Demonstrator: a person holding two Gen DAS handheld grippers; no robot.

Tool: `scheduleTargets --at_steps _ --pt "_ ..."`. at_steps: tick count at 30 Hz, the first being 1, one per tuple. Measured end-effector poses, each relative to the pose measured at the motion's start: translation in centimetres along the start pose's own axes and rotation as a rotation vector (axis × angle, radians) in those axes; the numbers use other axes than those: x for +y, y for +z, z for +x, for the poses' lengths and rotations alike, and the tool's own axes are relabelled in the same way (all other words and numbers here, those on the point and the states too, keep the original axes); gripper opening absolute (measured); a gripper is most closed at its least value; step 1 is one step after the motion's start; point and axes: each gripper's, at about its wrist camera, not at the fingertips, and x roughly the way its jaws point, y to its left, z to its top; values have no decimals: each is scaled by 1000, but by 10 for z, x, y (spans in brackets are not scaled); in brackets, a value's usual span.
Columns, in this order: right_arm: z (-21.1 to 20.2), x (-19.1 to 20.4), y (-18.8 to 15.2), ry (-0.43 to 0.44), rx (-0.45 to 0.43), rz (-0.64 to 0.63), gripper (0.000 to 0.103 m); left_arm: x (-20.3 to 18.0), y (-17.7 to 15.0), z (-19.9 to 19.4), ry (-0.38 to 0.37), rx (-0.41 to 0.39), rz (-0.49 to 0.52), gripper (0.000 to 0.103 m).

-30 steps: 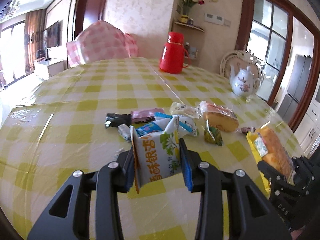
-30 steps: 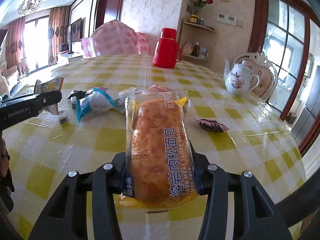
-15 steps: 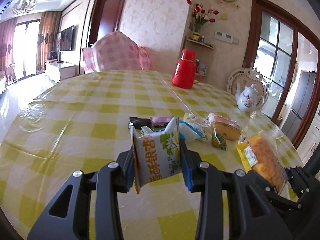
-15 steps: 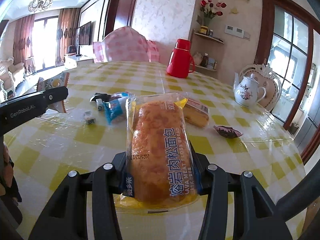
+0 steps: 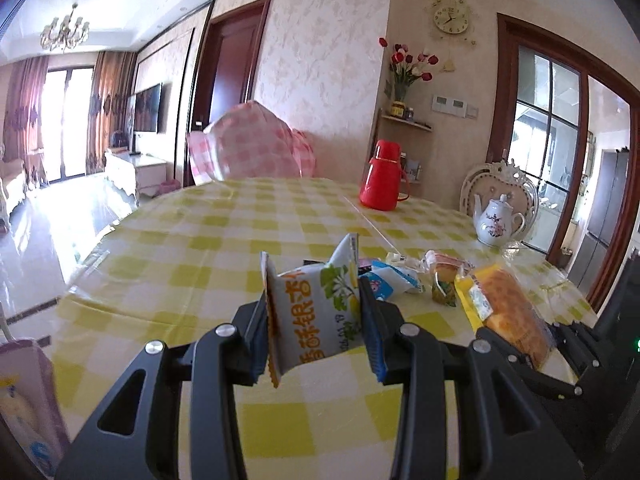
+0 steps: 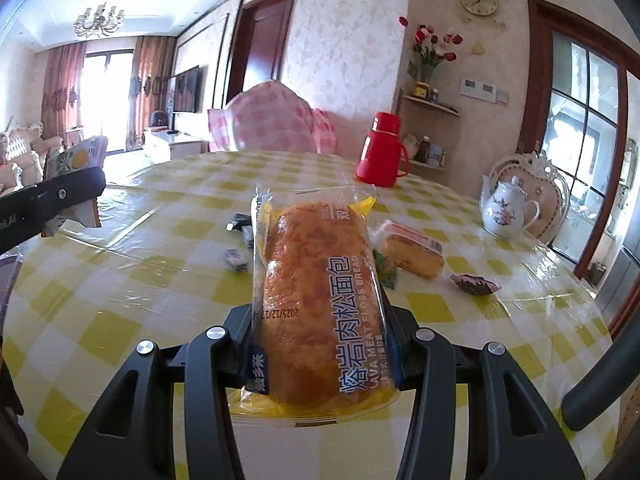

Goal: Organize snacks
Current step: 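Carry the orange bread bag and white-green snack bag over the white box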

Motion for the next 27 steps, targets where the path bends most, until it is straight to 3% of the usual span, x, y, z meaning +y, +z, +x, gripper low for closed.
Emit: scheduleTargets --at_steps 6,19,27 --pt "-23 35 4 75 -30 -31 47 21 -8 -32 40 -14 43 40" --pt "-68 123 9 238 -81 -158 47 110 -24 -98 189 -51 -2 40" --pt "-90 182 9 407 -64 -223 47 170 -31 -131 278 -43 -35 40"
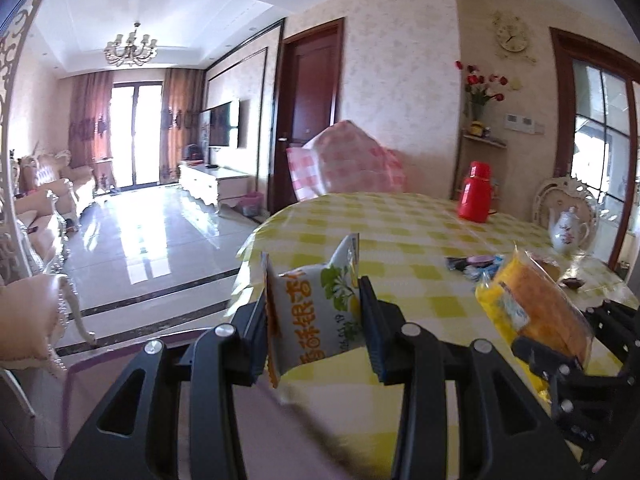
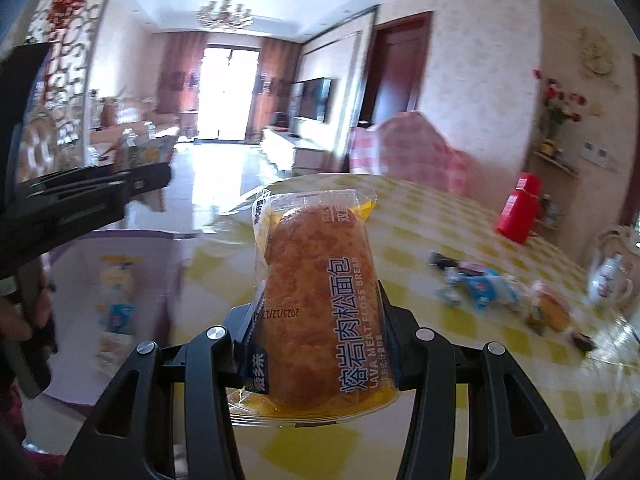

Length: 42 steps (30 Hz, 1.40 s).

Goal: Organize snacks
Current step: 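Carry the orange bread bag and white-green snack bag over the white box, then open both tools over the box and swing back to the table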

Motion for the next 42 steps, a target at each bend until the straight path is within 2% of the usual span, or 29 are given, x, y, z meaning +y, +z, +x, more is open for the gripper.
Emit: scheduleTargets --at_steps 5,7,11,16,17,18,19,21,25,28,31,33,37,38,41,42 --pt "7 38 7 141 38 -27 48 38 3 -3 47 45 -7 40" --pt "12 50 7 191 64 -33 48 49 4 -2 66 81 19 40" --pt "27 90 7 312 141 -56 48 80 2 -3 165 146 66 40" --pt "41 128 5 440 206 -74 51 113 3 -10 233 181 47 43" --pt "41 133 5 456 205 -80 61 119 2 -12 256 182 38 62" --pt "40 135 4 455 200 -87 73 123 4 -13 272 176 30 77" --pt "39 135 5 447 192 -90 76 126 5 -17 292 161 21 97" --pt "35 127 5 442 178 -72 76 126 6 -20 316 131 6 99" --pt "28 100 4 404 161 -6 77 114 8 -13 297 133 -10 101" --pt "27 67 0 367 155 54 80 93 4 -3 243 142 4 101" --pt "25 31 -4 316 144 98 82 47 -2 13 143 176 36 101" --pt "22 -2 -11 247 134 130 84 15 -6 23 57 210 55 101" --pt "13 -84 -32 93 126 246 85 -65 -12 46 -179 291 87 101" --pt "10 -108 -40 22 142 273 86 -90 -13 55 -235 329 103 101" --pt "9 -169 -61 -109 196 354 86 -159 -18 87 -355 427 151 101" --pt "6 -193 -68 -148 198 392 86 -182 -18 101 -368 456 164 101"
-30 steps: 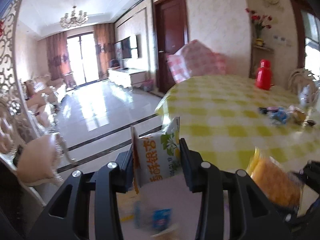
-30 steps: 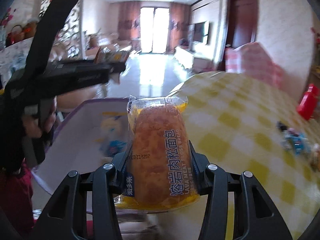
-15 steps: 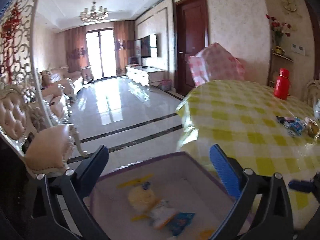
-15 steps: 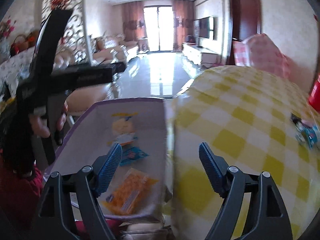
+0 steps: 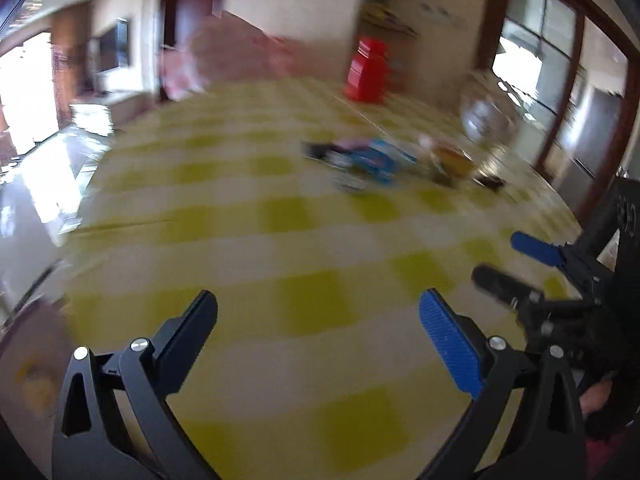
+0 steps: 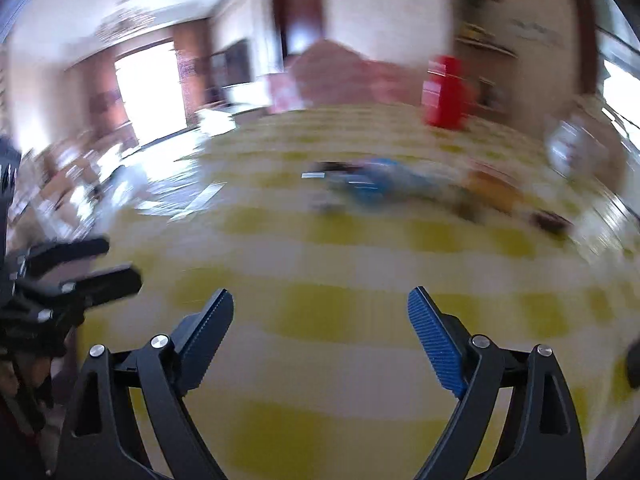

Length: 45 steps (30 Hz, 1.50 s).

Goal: Organize snacks
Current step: 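Open both tools over the box and swing back to the table, then grasp the pink wrapped bar with the right tool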

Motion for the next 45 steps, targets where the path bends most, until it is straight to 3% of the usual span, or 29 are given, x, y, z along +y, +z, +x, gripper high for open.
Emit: scheduleTargets --at_steps 4,9,13,16,20,23,25,28,29,30,32,35,37,38,39,45 --pt "16 -99 9 -159 27 172 87 -34 32 56 2 41 -19 101" --pt "53 -197 25 -260 41 346 87 -51 69 115 20 -1 -125 101" --pt "83 -233 45 -352 64 257 87 -49 89 136 23 -59 -215 101" --pt "117 -252 58 -431 132 126 87 -45 91 133 42 -89 -201 101" --pt "151 -268 71 -478 215 39 87 -27 89 122 44 -117 -266 101" --pt "165 -280 75 -425 248 39 84 -14 89 123 13 -95 -334 101" --pt "166 -287 74 -369 263 70 76 -10 88 125 0 -79 -363 101" --pt "165 -291 76 -322 254 94 44 -9 88 127 -14 -58 -371 101" --pt "163 -289 76 -329 245 85 13 -11 87 128 -16 -56 -362 101" --pt "161 -286 76 -307 239 78 7 -12 87 128 -12 -54 -352 101" --pt "156 -278 74 -208 254 125 7 -13 86 129 -3 -53 -342 101" --pt "144 -260 71 -188 262 99 9 -10 84 129 10 -54 -358 101" --pt "140 -259 74 -220 242 100 29 -9 83 130 7 -52 -364 101" --pt "138 -263 77 -250 229 122 68 -10 83 131 10 -49 -358 101" --pt "136 -266 79 -263 210 142 89 -12 83 132 15 -47 -351 101" --pt "152 -309 105 -344 103 395 73 -22 86 135 14 -39 -296 101"
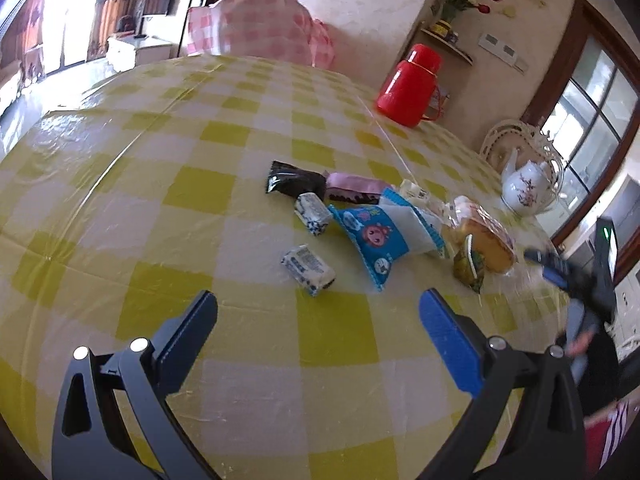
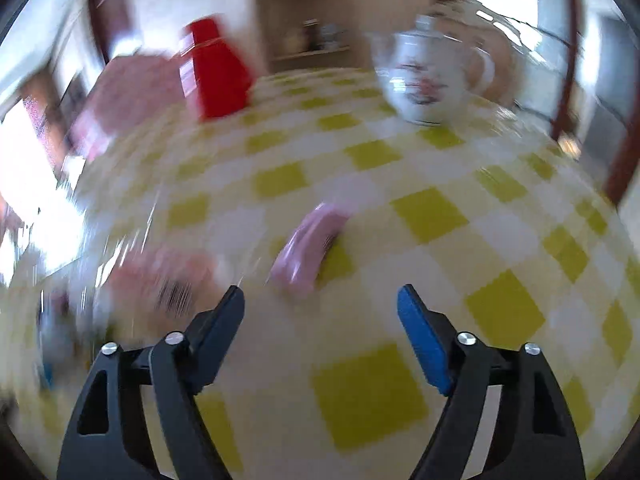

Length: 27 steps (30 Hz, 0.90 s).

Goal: Organize snacks
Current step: 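Grasp the pink wrapped bar with the right tool, then grasp the small white block packet with the left tool while the right tool holds the pink bar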

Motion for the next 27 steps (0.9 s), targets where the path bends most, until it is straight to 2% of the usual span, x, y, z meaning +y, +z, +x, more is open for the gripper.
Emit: scheduleTargets --at_steps 4,7,8,10,11,17,23,27 --pt "34 2 21 -40 14 65 70 1 1 -1 15 -18 8 101" --pt "57 16 24 -93 58 -17 64 5 3 3 15 -4 -7 101" --pt "62 19 23 -92 88 -39 44 7 3 4 15 0 -12 101" --pt "58 20 19 -99 88 -63 25 8 3 6 20 5 -10 101" --pt "53 19 15 -101 85 -75 22 9 4 7 27 6 -5 101" --pt "-4 17 -21 -2 31 -77 21 19 3 9 46 20 -26 101" --pt "-87 66 -84 145 -54 -195 21 23 1 4 77 16 -14 101" --pt "-111 100 -121 229 -57 -275 21 19 -5 7 96 41 33 101"
